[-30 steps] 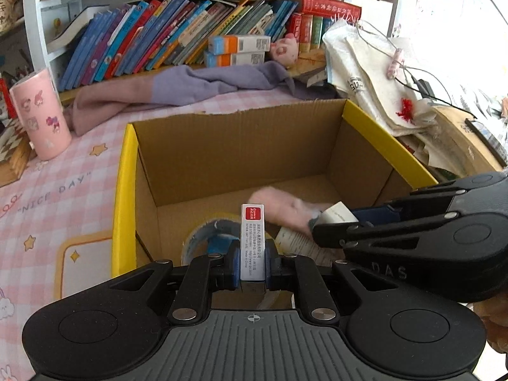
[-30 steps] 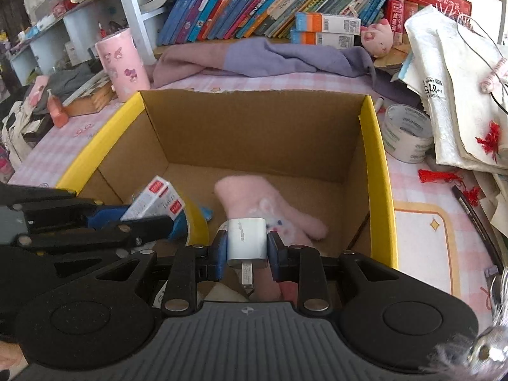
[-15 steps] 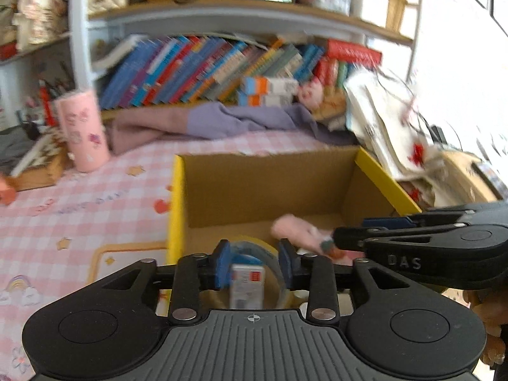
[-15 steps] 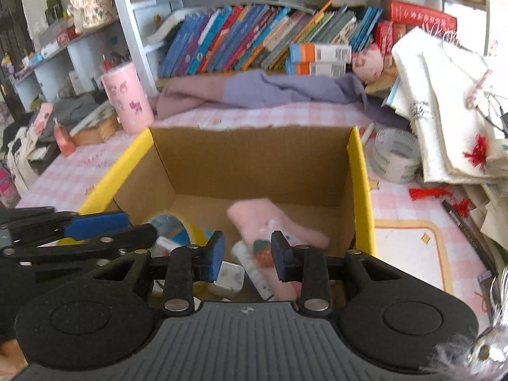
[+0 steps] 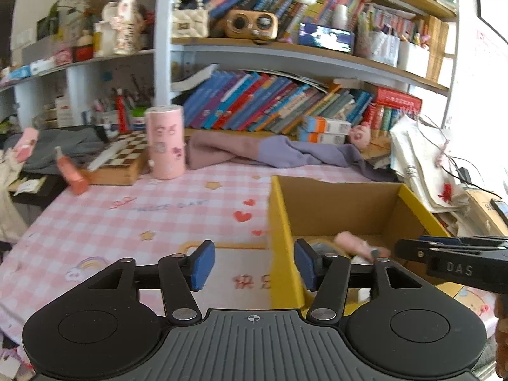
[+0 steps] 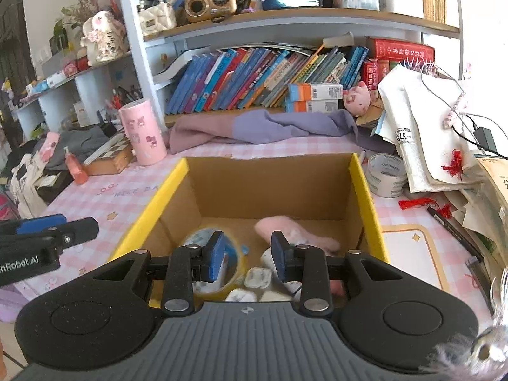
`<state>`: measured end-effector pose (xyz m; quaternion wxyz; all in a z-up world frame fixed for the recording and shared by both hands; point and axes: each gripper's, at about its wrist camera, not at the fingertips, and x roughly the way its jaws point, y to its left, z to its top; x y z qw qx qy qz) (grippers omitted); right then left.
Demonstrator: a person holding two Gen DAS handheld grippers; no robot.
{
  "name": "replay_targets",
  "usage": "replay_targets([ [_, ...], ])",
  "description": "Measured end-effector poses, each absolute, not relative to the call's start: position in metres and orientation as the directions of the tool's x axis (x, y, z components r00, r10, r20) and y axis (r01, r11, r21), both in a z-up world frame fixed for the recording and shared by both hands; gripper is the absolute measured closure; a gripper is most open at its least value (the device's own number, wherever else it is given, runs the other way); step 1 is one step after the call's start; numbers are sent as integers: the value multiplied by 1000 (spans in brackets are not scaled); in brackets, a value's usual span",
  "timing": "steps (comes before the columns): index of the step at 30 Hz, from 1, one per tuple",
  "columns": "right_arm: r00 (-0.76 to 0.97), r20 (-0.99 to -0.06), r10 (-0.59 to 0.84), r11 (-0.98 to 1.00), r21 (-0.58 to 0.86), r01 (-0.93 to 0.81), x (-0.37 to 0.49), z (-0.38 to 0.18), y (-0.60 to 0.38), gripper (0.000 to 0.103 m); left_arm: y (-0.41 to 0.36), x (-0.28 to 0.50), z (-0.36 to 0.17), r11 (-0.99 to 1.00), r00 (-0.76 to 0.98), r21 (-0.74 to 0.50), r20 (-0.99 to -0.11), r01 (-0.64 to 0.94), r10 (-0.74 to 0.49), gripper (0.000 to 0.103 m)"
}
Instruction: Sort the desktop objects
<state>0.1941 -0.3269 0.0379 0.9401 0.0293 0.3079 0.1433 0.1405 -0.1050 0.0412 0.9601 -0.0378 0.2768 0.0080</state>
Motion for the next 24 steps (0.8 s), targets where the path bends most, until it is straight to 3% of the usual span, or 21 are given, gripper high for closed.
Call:
replay_targets([
  [10, 774, -578, 257, 965, 113, -235, 138, 37, -284, 73, -66, 96, 39, 997, 844, -60, -536, -38, 0, 27],
  [14, 783, -578, 230, 972, 101, -211, 115, 35, -269, 58, -56, 77, 36, 998, 841, -50, -541, -41, 7, 20],
  [24, 780, -601, 175, 983, 64, -171, 63, 25, -239, 46, -40, 31, 26, 999, 835, -12, -550, -42, 28, 6],
])
